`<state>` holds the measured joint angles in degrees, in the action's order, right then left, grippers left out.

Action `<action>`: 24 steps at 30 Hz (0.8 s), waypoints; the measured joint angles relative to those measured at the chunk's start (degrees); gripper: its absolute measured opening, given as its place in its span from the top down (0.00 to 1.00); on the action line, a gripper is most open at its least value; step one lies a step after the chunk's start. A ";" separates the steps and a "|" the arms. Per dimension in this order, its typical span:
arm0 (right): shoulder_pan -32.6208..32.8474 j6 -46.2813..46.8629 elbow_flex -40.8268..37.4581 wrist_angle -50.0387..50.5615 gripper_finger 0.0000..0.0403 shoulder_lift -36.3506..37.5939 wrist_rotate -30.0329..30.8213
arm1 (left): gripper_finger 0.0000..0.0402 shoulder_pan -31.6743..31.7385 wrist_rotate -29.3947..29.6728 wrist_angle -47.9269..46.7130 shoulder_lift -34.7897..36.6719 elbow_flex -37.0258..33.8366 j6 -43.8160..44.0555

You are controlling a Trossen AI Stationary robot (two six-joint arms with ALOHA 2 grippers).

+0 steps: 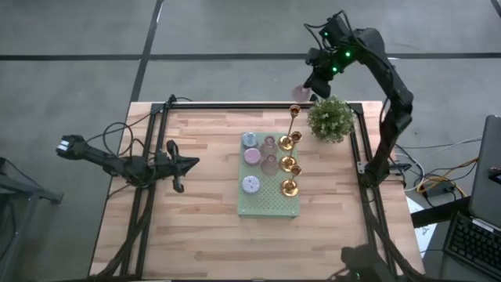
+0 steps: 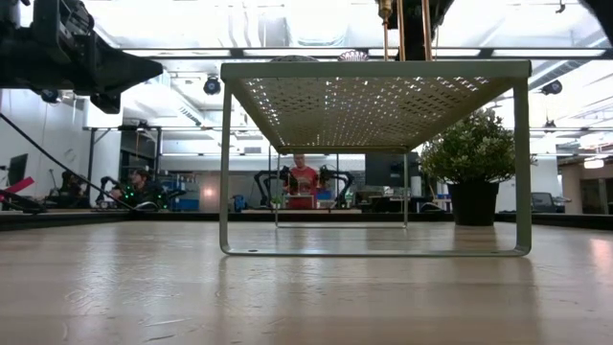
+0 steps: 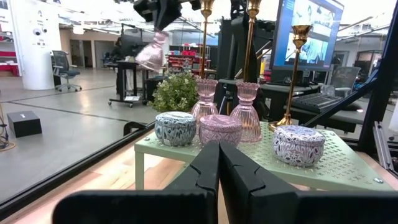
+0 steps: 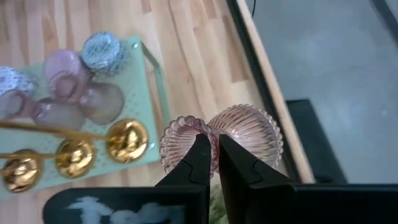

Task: Pick & Place candle stick holders
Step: Put the purple vase on the shelf aligned with the other purple vase

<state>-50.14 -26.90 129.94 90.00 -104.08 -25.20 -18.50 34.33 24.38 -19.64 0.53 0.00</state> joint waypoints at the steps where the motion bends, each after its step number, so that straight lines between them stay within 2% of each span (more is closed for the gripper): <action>1: 0.20 0.91 -1.34 0.04 0.98 0.99 0.36 | 0.97 0.00 0.02 0.00 0.00 0.00 0.01; 13: 5.50 8.78 -19.65 -1.76 0.98 13.23 1.25 | 0.96 0.00 0.02 0.00 0.00 0.01 0.01; 24: 12.33 17.98 -32.86 -4.37 0.98 23.79 1.41 | 0.97 -0.02 0.01 0.00 0.00 0.00 0.01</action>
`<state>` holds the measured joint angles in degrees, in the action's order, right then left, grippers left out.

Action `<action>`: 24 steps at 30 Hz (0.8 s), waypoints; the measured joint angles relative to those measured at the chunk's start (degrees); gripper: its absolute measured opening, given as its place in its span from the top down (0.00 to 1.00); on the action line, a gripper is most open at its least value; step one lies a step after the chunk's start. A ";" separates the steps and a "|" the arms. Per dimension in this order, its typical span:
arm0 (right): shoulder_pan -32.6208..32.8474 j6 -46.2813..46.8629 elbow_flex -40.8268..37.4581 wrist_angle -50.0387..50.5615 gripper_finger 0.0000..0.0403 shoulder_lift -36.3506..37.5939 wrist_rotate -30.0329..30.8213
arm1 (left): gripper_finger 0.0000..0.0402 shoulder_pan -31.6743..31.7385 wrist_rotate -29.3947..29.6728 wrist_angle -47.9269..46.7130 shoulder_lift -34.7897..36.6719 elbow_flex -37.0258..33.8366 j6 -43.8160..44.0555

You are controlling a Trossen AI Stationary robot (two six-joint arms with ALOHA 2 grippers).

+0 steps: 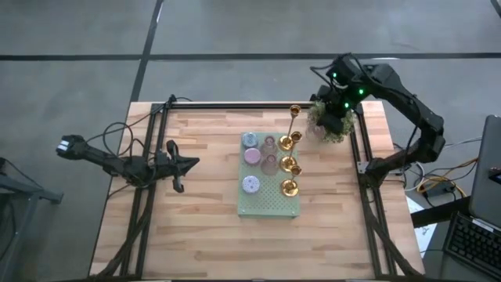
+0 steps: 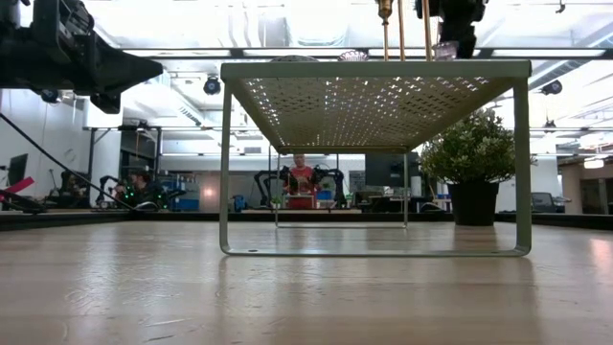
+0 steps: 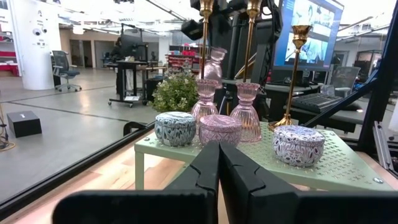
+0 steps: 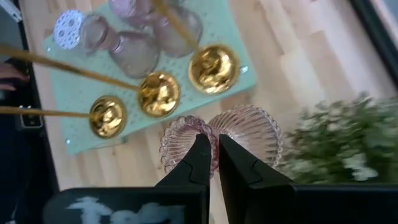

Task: Pick & Place candle stick holders
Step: Put the purple vase on the shelf aligned with the other purple vase

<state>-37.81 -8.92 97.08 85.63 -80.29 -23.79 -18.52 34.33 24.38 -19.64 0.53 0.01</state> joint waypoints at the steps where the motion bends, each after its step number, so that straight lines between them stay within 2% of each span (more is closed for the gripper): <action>1: 0.65 0.85 -1.22 -0.44 0.98 0.73 0.00 | 0.97 0.00 0.01 0.00 0.00 -0.01 0.00; 8: 6.58 7.00 -7.85 -3.13 0.98 5.60 0.00 | 0.96 0.00 0.00 0.01 0.00 0.01 0.00; 16: 17.23 19.18 -15.15 -9.57 0.98 10.47 0.00 | 0.96 0.00 0.01 0.00 0.00 -0.01 0.00; 24: 28.49 32.08 -19.79 -12.26 0.98 11.69 1.94 | 0.97 0.02 0.00 0.00 0.00 0.00 0.00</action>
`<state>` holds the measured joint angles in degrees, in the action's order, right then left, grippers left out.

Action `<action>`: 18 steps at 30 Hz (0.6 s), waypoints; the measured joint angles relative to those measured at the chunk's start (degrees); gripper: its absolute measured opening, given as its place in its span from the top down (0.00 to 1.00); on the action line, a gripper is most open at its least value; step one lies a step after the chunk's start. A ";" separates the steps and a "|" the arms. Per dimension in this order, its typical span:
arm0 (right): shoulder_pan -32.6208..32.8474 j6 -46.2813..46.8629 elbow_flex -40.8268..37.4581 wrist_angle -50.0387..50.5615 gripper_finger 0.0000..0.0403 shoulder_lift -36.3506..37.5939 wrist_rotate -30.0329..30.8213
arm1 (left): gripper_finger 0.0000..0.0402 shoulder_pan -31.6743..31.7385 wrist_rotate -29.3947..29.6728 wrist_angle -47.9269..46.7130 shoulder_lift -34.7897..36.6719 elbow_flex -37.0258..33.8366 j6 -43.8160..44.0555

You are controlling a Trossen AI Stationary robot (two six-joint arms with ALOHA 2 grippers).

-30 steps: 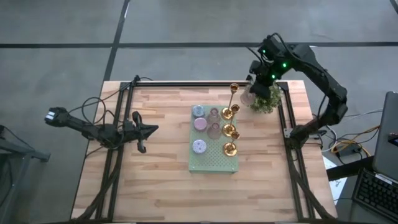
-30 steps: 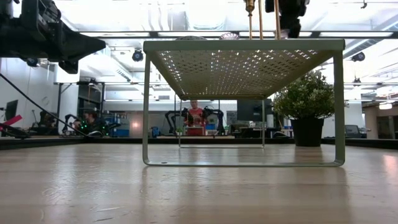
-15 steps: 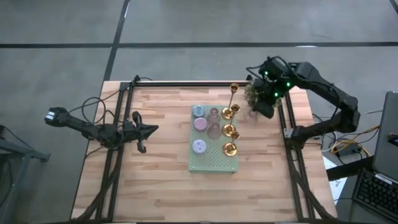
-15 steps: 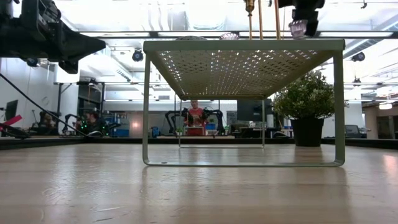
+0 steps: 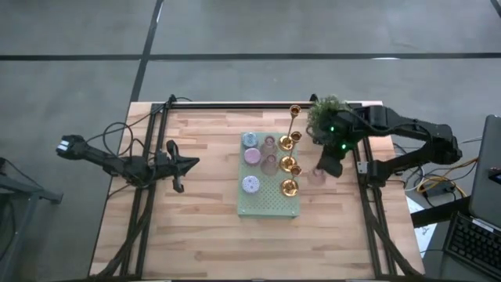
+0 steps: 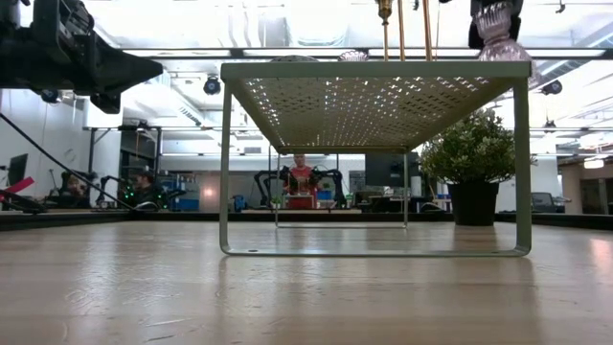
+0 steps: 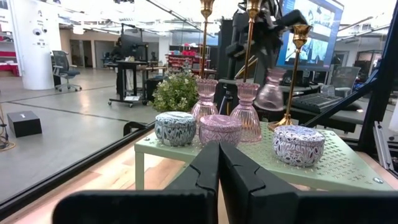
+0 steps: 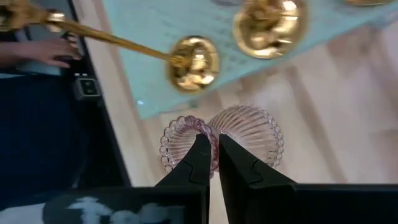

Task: Pick & Place candle stick holders
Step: Put the purple vase on the shelf aligned with the other purple vase

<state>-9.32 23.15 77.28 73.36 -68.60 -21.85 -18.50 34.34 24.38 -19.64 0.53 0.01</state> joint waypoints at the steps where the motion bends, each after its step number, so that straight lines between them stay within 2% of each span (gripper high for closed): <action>1: 1.24 1.45 -0.37 -1.06 0.98 -0.02 0.00 | 0.97 0.00 0.01 0.00 0.00 -0.01 0.00; 10: 13.97 15.30 -2.76 -7.25 0.98 -0.07 0.34 | 0.96 0.00 0.00 0.00 0.00 -0.01 0.00; 18: 23.80 22.50 -2.83 -16.38 0.98 -1.63 3.39 | 0.96 0.00 0.00 0.01 0.00 -0.01 0.00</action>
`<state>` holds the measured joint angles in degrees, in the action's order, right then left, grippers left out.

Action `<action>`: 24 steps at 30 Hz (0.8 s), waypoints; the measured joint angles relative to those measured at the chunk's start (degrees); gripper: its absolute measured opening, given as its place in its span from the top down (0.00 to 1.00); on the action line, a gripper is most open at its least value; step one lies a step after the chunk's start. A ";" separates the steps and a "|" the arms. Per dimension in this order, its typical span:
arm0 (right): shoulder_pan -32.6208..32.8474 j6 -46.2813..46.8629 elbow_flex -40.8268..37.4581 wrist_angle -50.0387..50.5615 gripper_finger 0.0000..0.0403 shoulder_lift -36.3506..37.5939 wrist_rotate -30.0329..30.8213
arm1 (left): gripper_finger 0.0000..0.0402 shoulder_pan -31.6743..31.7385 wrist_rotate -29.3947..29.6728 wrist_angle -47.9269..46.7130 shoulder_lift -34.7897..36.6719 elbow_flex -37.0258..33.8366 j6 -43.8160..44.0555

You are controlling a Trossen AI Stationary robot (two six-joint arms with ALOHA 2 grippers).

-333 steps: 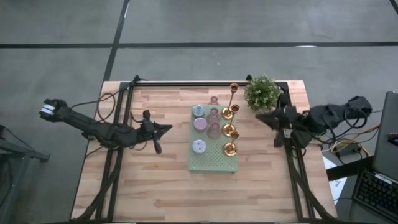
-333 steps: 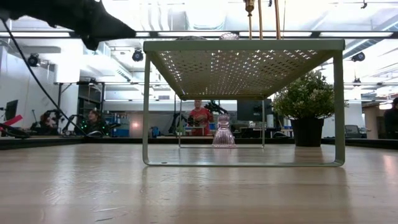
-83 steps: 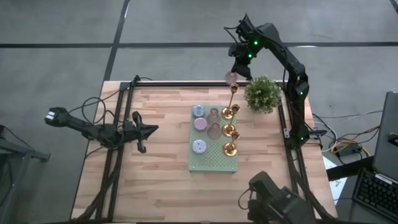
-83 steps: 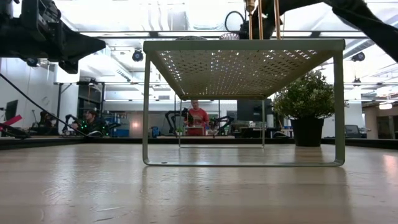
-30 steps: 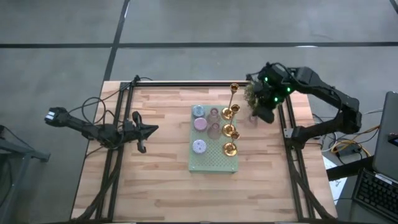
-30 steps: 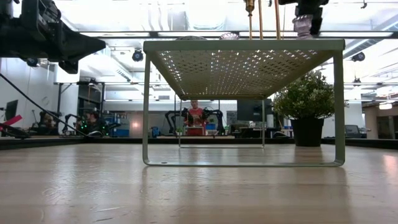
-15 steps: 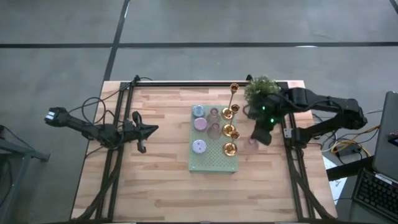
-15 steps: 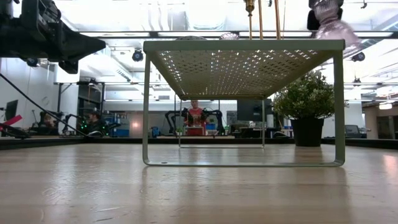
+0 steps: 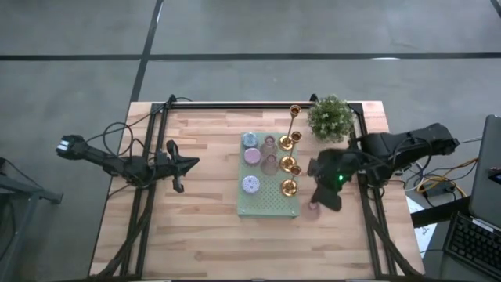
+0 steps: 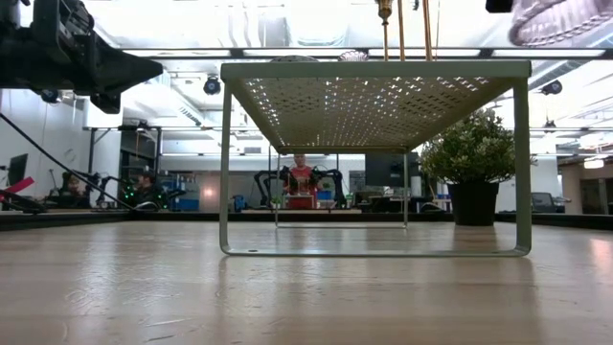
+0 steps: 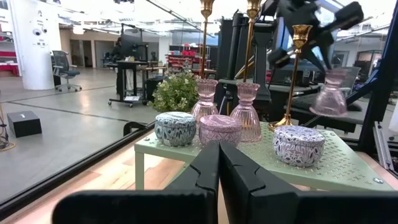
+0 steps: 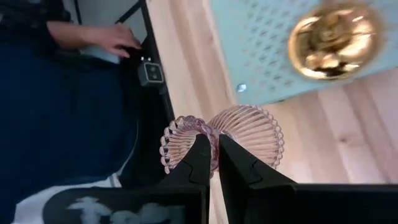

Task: Pick & Place candle stick holders
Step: Put the purple vase on the shelf aligned with the other purple vase

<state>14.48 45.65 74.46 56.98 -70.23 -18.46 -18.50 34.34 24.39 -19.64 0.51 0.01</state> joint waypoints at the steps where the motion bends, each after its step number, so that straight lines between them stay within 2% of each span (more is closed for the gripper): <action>1: 0.92 0.56 0.00 -0.48 0.98 -0.66 0.43 | 0.96 0.00 0.01 -0.01 0.00 0.00 0.00; 11: 7.61 1.98 1.22 -9.74 0.98 -10.24 0.63 | 0.96 -0.02 0.01 -0.01 0.00 0.00 0.00; 17: 11.63 2.00 7.31 -11.23 0.98 -18.22 0.65 | 0.96 -0.02 0.01 -0.01 0.00 0.01 0.00; 24: 15.02 1.09 18.40 -10.79 0.98 -28.39 2.11 | 0.96 -0.02 0.01 -0.03 -0.04 0.00 0.00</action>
<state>29.50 46.74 92.86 46.19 -98.62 -16.35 -18.52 34.35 24.36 -19.68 0.51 0.01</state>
